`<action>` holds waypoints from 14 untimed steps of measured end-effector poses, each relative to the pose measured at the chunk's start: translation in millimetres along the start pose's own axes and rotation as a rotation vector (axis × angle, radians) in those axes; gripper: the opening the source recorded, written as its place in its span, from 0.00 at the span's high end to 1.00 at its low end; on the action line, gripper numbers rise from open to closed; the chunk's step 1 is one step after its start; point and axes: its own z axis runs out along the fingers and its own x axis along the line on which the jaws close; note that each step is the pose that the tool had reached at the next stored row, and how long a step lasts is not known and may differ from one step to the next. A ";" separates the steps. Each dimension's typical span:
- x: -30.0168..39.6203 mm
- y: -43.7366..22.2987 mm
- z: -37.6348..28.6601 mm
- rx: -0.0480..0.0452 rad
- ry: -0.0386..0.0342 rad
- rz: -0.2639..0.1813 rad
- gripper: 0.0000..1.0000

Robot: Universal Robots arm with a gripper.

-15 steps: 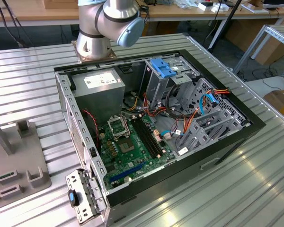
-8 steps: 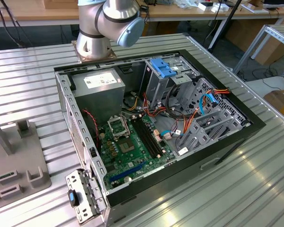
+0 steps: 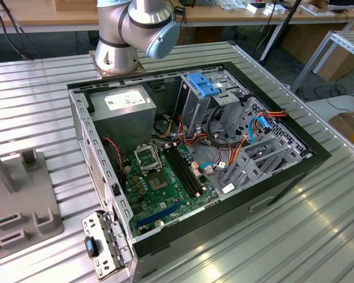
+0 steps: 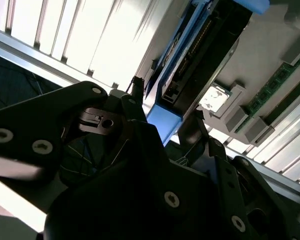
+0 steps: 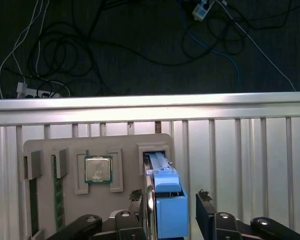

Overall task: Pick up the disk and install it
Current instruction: 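Pick up the disk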

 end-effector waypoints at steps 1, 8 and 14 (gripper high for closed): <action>0.2 0.0 0.0 0.0001 0.0000 0.000 0.46; 0.9 0.0 0.0 -0.0004 0.0001 -0.009 0.63; 0.9 0.0 0.0 -0.0004 0.0001 -0.011 0.63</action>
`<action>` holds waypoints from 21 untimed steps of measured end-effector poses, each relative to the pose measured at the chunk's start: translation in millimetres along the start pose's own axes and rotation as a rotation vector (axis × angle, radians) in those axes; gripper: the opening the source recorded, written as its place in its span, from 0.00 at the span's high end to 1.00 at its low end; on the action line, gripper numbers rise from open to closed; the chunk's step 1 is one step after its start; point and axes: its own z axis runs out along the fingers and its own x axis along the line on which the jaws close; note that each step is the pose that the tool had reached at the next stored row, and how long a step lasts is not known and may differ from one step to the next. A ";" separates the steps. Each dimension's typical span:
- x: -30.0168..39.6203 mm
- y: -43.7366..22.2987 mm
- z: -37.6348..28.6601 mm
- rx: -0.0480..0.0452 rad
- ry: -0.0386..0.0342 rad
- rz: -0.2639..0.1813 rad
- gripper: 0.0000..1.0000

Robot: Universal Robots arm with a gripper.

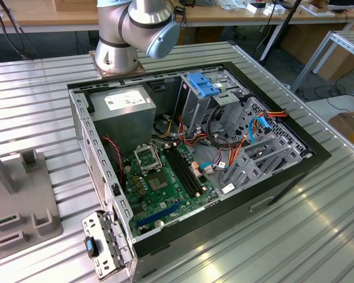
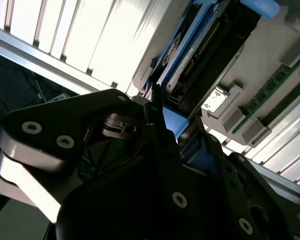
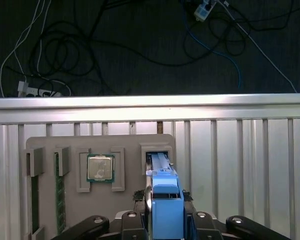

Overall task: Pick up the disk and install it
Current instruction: 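Pick up the disk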

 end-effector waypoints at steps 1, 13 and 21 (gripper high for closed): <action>0.0 0.0 0.0 0.0000 0.0000 0.000 0.63; -0.2 0.1 -4.9 -0.0002 0.0001 -0.003 0.63; -1.1 0.4 -24.2 -0.0001 0.0000 -0.003 0.63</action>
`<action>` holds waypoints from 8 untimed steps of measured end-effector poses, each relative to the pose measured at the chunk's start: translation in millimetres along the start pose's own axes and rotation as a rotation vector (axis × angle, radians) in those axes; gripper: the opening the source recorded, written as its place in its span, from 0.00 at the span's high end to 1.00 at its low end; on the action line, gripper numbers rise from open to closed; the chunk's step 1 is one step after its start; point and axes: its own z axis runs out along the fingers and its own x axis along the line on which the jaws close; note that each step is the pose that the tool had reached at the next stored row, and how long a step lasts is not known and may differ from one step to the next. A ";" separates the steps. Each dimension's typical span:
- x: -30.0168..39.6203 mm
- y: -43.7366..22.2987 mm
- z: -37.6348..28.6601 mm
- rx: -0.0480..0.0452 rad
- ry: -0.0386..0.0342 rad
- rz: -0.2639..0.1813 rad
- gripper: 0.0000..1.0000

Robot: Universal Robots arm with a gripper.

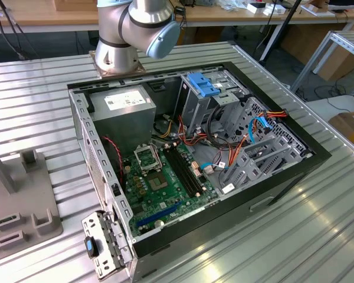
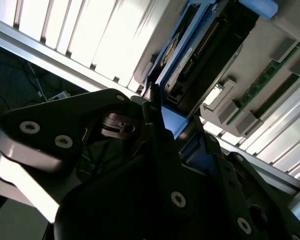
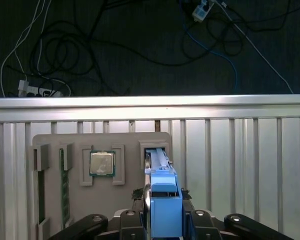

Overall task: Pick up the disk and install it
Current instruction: 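Pick up the disk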

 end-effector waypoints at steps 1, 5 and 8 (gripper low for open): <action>-0.1 0.0 -1.8 -0.0002 0.0001 0.000 0.63; -0.1 0.0 -2.0 -0.0001 -0.0003 0.000 0.63; -0.1 0.0 -2.0 -0.0001 -0.0006 0.000 0.63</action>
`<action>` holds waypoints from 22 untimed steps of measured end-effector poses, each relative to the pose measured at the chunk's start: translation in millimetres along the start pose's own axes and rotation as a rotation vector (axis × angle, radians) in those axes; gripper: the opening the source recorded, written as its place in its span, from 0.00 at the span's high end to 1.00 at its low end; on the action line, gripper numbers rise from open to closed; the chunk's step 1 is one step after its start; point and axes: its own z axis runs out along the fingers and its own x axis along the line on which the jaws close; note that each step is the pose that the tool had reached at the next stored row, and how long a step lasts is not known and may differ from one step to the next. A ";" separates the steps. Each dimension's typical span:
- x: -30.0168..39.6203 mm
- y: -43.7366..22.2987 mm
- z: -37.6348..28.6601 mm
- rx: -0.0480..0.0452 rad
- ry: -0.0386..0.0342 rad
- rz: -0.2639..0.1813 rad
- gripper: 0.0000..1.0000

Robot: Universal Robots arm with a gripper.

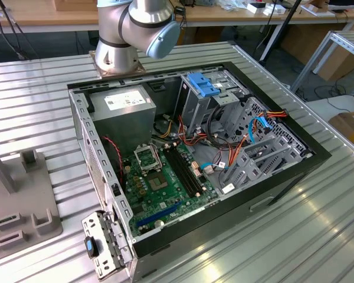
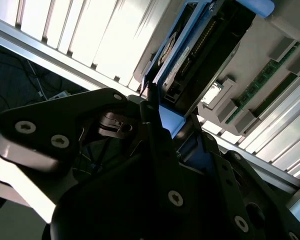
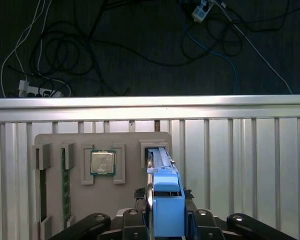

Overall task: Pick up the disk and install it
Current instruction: 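Pick up the disk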

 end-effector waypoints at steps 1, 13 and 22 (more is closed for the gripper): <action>0.0 0.0 0.0 0.0000 -0.0001 0.000 0.63; -0.5 0.2 -11.4 0.0000 -0.0008 0.000 0.63; -1.4 0.4 -29.2 0.0001 -0.0008 0.000 0.63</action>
